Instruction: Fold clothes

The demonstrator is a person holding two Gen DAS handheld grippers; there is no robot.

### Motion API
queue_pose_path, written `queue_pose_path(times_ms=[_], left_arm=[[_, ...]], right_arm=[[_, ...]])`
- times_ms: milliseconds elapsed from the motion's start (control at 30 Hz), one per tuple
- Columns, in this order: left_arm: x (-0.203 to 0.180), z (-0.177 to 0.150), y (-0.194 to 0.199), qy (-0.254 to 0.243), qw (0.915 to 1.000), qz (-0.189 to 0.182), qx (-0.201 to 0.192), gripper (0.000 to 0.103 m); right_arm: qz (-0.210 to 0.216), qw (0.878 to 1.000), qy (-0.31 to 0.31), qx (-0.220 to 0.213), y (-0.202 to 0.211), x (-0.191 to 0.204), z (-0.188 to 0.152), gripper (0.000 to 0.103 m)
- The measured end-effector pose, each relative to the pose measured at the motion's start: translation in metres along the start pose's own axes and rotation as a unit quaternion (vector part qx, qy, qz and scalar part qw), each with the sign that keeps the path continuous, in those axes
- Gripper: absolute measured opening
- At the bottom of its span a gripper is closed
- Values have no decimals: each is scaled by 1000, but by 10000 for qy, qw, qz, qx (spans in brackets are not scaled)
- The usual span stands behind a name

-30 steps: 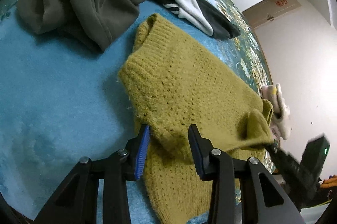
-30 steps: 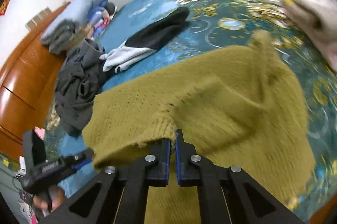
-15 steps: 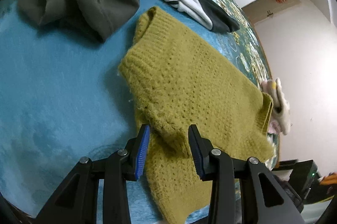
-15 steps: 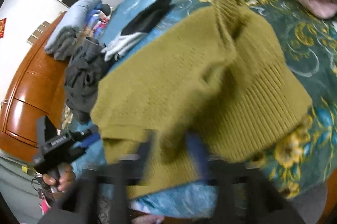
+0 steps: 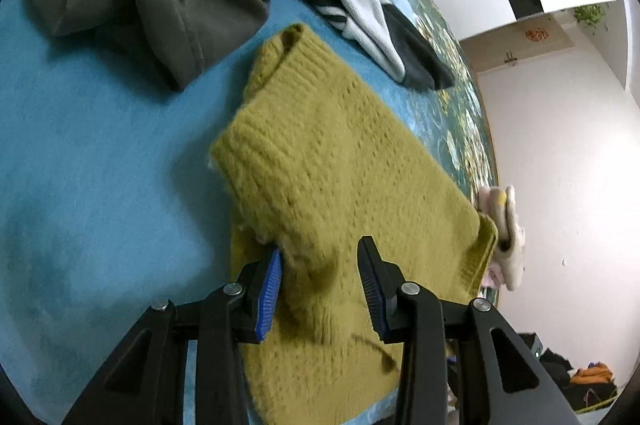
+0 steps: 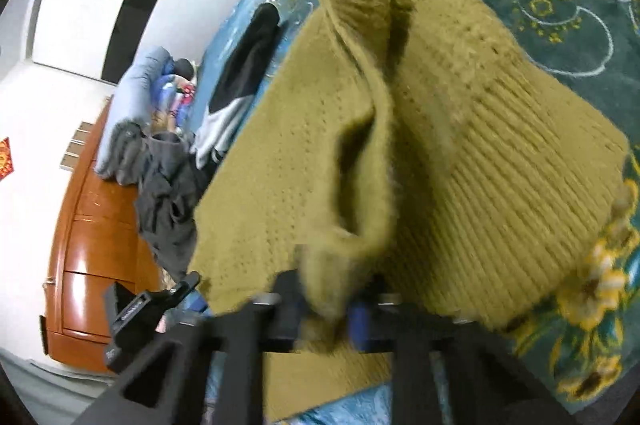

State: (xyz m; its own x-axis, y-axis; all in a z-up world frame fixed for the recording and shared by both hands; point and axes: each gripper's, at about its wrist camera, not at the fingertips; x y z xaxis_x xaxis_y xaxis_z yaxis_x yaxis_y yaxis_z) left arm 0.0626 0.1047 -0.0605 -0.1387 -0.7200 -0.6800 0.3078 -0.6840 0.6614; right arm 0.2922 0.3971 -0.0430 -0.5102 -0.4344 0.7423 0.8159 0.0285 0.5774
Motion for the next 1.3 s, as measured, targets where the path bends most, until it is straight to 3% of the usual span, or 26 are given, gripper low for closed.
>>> queue_pose_path(times_ms=[33,133,233,333,400,567,767,833,1000,1100,1167,1300], left_arm=[[0,1,2,36,10000,-19,-46,15],[0,5,10,118,9997,-123,-197,13],[-25,11,45,-82,9962,-719,-484,13],[-66,28,87,-504,9851,-1316,-984,13],[-95,44,102,-802,9771,-1486,-1296,13],[-160,86,116,-1304,9612,-1585,-1845,13],[-227,137,140,-1555,9474,-1633,-2271,12],[-249,142,163,-1718,9363,-1742,-2519,12],[-290,125,245,-2392,8837,-2097,-3433,12],[-296,107,286,-2534,8614,-2275,-3768,12],[-292,94,303,-2591,8551,-2268,-3875,12],[-290,87,315,-2616,8575,-2203,-3843,12]], right_arm=[[133,9999,-90,3,3,-1,2,11],[534,9984,-149,-132,25,5,13,10],[1172,9920,-221,-406,55,22,31,10],[1826,9802,-29,-761,87,49,55,10],[2138,9717,305,-960,101,74,74,10],[2273,9558,1259,-1373,106,151,130,10],[2278,9401,1742,-1845,121,219,185,10],[2384,9308,1879,-2035,143,235,194,10],[2736,8939,2416,-2602,211,279,194,10],[2826,8786,2681,-2761,242,292,179,10],[2895,8710,2807,-2806,259,297,167,10],[3001,8626,2949,-2807,285,296,141,10]])
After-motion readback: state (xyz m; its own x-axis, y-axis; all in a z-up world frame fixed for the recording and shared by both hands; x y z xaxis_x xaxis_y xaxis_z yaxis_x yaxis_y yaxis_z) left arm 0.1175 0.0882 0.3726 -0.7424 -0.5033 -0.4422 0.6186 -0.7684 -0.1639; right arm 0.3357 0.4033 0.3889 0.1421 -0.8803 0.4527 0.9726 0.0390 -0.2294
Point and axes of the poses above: each gripper's, at about its wrist camera, not at the fingertips, and y roughly against the way its jaws point, x to its left, z to its top, and after that the axes turned 13 degrees about -x, right-handed
